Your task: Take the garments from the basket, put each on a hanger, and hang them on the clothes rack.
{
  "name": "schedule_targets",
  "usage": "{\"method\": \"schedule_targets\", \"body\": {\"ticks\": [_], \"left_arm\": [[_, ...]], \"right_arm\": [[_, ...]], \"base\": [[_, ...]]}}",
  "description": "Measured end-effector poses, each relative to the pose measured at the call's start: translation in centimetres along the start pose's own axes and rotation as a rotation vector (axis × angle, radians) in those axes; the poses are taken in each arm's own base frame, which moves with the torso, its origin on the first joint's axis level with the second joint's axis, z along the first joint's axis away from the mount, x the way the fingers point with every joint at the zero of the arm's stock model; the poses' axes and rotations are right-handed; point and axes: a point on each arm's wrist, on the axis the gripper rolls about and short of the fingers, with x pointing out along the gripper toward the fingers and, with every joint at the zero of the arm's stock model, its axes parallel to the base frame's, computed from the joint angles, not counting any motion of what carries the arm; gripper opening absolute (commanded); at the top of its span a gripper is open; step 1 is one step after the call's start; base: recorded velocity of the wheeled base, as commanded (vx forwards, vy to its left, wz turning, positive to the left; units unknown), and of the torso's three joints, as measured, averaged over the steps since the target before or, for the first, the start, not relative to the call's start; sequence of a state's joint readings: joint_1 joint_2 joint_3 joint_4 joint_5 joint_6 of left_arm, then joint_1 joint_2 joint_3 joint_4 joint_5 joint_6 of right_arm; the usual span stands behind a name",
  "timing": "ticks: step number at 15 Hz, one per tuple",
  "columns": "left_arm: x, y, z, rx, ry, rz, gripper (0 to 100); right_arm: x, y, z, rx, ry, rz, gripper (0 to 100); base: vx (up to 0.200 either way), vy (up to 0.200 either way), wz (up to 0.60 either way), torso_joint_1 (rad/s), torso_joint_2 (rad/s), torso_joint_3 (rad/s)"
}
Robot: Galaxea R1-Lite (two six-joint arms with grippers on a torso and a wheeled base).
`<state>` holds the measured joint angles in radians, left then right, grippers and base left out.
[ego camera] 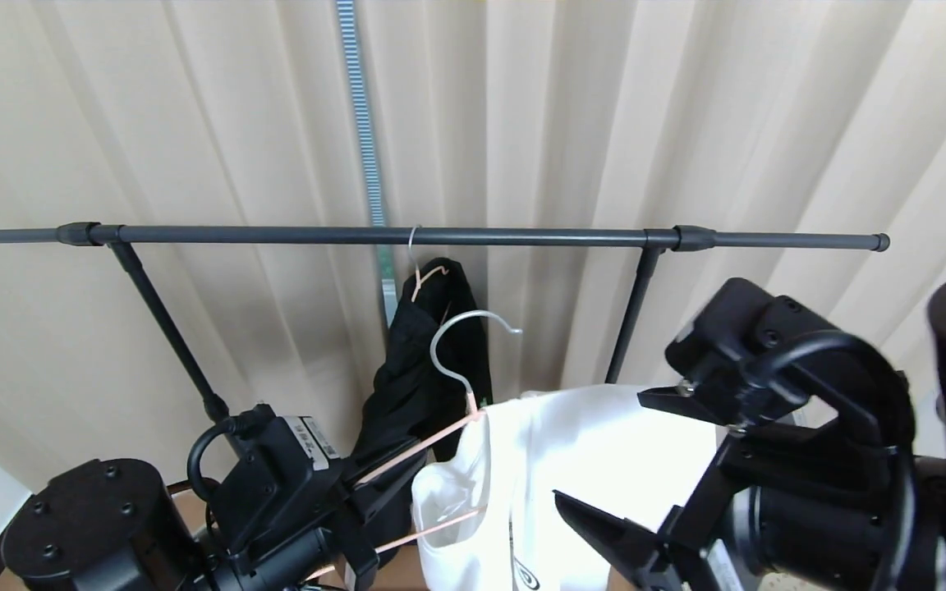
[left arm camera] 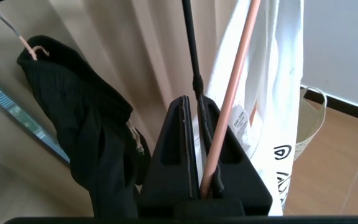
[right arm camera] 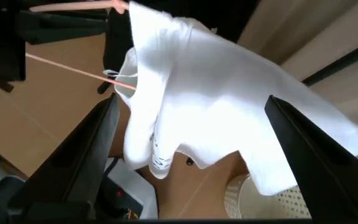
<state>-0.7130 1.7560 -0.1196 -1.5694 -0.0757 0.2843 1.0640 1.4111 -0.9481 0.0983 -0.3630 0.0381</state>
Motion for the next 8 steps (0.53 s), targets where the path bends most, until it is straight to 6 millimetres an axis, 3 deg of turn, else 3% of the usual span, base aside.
{"method": "schedule_targets", "body": {"ticks": [5,8], "left_arm": [[-0.9,-0.3,-0.8,0.065,0.019,-0.090,0],[-1.4,-0.5,-1.1,0.070,0.034,-0.125,0]], "right_arm": [[-2.8,-5.7,-0.5,-0.324,0.022,0.251,100],[-1.9,-7.4,0.2,-0.471,0.054,0.358,100]], "base": [[0.000,0.000,0.00,0.000,0.00,0.000],[0.000,0.000,0.00,0.000,0.00,0.000]]}}
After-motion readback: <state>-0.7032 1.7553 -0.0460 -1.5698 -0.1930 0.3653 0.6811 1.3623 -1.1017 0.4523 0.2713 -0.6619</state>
